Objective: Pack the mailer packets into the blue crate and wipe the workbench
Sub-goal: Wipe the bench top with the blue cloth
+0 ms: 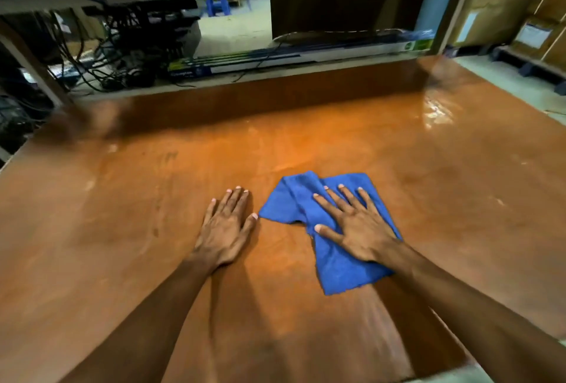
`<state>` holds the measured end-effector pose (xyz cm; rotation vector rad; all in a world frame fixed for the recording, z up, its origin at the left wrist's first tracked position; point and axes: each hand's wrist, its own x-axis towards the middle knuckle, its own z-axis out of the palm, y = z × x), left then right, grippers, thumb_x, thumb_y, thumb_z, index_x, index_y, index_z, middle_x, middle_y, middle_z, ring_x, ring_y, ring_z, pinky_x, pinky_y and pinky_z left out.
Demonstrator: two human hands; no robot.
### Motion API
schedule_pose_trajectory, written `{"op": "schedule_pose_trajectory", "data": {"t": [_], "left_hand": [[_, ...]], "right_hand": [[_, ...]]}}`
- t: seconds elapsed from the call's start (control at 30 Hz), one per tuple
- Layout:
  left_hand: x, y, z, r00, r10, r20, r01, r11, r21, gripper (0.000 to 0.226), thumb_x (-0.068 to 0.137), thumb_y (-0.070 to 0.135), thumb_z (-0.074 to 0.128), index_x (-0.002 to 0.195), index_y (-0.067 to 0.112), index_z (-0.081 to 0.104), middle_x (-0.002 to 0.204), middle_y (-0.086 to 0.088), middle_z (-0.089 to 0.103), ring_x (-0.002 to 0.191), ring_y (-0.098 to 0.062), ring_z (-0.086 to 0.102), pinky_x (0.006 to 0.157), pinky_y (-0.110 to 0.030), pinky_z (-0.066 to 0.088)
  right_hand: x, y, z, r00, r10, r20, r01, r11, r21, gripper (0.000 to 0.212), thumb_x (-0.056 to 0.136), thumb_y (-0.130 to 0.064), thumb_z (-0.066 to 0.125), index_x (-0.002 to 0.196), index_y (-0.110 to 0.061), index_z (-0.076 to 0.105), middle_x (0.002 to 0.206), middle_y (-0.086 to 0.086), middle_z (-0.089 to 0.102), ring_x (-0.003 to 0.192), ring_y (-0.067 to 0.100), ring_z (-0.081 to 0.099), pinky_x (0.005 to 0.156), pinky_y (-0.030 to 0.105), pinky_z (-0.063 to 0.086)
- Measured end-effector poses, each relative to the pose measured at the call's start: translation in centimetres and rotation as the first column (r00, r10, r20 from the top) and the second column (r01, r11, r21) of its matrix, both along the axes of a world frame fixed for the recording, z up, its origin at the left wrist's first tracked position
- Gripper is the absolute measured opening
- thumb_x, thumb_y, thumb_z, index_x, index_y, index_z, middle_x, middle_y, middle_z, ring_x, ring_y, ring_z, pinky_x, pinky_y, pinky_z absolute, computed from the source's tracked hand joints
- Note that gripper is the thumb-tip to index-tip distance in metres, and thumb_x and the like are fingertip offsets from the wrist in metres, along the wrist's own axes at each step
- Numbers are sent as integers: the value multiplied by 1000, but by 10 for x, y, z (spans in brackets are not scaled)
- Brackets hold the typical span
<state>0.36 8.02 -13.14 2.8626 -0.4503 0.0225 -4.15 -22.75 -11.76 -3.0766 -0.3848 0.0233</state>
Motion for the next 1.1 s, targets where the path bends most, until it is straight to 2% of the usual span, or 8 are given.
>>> {"op": "schedule_pose_trajectory", "data": {"t": [0.17, 0.27, 0.37, 0.53, 0.57, 0.73, 0.9, 1.1], "left_hand": [[50, -32, -7, 999, 35, -6, -35, 999, 21, 79, 90, 68, 5, 157, 27, 10, 165, 8, 3, 151, -10, -3, 122, -39, 0], [66, -43, -6, 995, 96, 7, -96, 995, 15, 79, 89, 67, 5, 157, 27, 14, 165, 7, 8, 151, -11, 2, 122, -40, 3], [76, -48, -6, 989, 149, 24, -149, 989, 13, 81, 87, 66, 6, 157, 26, 17, 164, 6, 11, 151, -11, 5, 122, -39, 5], [95, -44, -3, 992, 127, -19, -127, 992, 26, 80, 89, 69, 5, 157, 28, 8, 164, 10, 0, 150, -8, -4, 123, -40, 2], [101, -45, -2, 992, 122, -22, -121, 992, 26, 80, 89, 70, 5, 157, 28, 8, 164, 10, 0, 150, -8, -5, 123, -41, 1], [143, -55, -3, 989, 147, -8, -146, 989, 36, 81, 87, 70, 5, 157, 29, 10, 165, 9, 3, 151, -9, -3, 123, -41, 3], [195, -60, -4, 990, 143, -2, -143, 989, 38, 83, 86, 72, 4, 157, 30, 7, 164, 10, 1, 151, -9, -3, 123, -41, 1], [265, -69, -6, 987, 163, -2, -162, 986, 47, 93, 78, 75, 0, 157, 27, 7, 164, 9, 0, 150, -7, -5, 122, -38, -2]], "right_hand": [[124, -96, 1, 923, -384, -20, 384, 922, 41, 72, 93, -68, 10, 156, -33, 10, 164, -6, 9, 151, 21, 4, 118, 58, -2], [144, -58, 1, 992, -121, 33, 121, 993, 1, 75, 90, -68, 3, 155, -31, 9, 164, -4, 10, 151, 21, 3, 117, 58, -6], [146, -32, -5, 990, 135, 38, -134, 991, -16, 71, 92, -68, 8, 155, -36, 9, 163, -7, 12, 151, 20, 4, 118, 55, -5], [248, -93, -1, 956, -294, -3, 294, 955, 50, 68, 95, -65, 14, 155, -33, 11, 164, -6, 10, 151, 25, 5, 116, 62, -3], [257, -88, 0, 957, -289, -10, 289, 956, 56, 69, 96, -65, 15, 156, -32, 10, 164, -5, 9, 151, 25, 3, 116, 62, -4], [260, -22, -2, 994, 91, 60, -92, 996, 17, 67, 96, -65, 14, 155, -35, 5, 164, -7, 8, 151, 25, 0, 116, 60, -6], [328, -39, 1, 987, -154, 33, 149, 981, 121, 67, 97, -63, 16, 156, -34, 1, 164, -8, 2, 151, 27, -2, 116, 61, -6], [400, 9, -7, 990, 132, 50, -134, 991, 25, 64, 97, -64, 17, 155, -39, 4, 164, -11, 5, 151, 22, -1, 117, 57, -6]]}}
